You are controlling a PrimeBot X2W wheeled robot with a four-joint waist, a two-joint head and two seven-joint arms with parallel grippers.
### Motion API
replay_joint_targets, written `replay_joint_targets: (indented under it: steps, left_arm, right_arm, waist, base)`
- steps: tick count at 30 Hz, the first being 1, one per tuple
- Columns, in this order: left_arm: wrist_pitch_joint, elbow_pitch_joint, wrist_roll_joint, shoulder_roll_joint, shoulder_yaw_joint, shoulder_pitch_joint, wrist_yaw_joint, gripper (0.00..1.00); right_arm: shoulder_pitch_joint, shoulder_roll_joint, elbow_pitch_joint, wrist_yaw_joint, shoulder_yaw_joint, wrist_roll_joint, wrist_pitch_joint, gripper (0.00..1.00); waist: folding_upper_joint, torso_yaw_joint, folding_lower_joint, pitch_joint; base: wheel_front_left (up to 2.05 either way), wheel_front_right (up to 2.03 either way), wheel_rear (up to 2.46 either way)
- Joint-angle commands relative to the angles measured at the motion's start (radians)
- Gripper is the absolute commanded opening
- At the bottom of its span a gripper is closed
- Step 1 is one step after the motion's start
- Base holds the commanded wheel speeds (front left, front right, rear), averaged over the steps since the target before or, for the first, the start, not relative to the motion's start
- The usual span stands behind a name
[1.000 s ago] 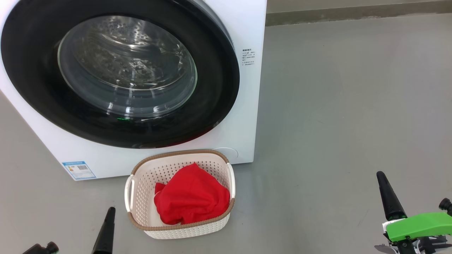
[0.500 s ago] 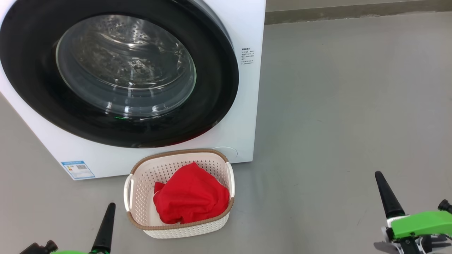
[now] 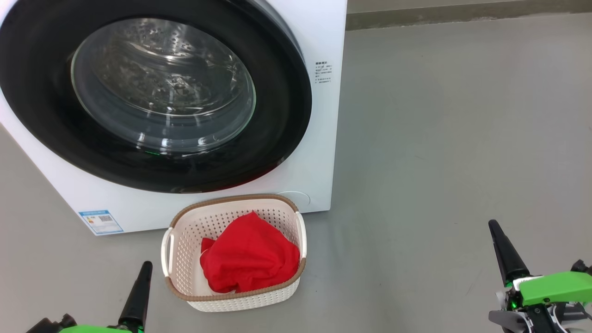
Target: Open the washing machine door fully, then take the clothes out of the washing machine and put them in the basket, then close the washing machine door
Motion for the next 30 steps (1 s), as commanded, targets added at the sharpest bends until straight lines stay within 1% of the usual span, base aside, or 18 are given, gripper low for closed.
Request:
replay_joint_targets:
  steps: [1,14,30]
  left_arm:
    - [0.008,-0.021,-0.025,0.008,0.035,-0.046,-0.006,0.0]
    - [0.043,-0.016,-0.159,0.002,0.046,-0.062,-0.007,0.0]
    - [0.043,-0.016,-0.159,0.002,0.046,-0.062,-0.007,0.0]
  right_arm:
    - [-0.05,-0.006,-0.024,-0.001,0.011,0.027,0.009,0.0]
    - [-0.066,-0.001,-0.013,-0.001,0.008,0.16,0.046,0.0]
    - [-0.066,-0.001,-0.013,-0.001,0.008,0.16,0.045,0.0]
  waist:
    - [0.0,0.0,-0.0001,0.0]
    - [0.0,-0.003,-0.0001,0.004]
    - [0.0,-0.003,-0.0001,0.004]
  base:
    - [0.0,0.0,0.0]
    - [0.0,0.0,0.0]
    - [0.0,0.0,0.0]
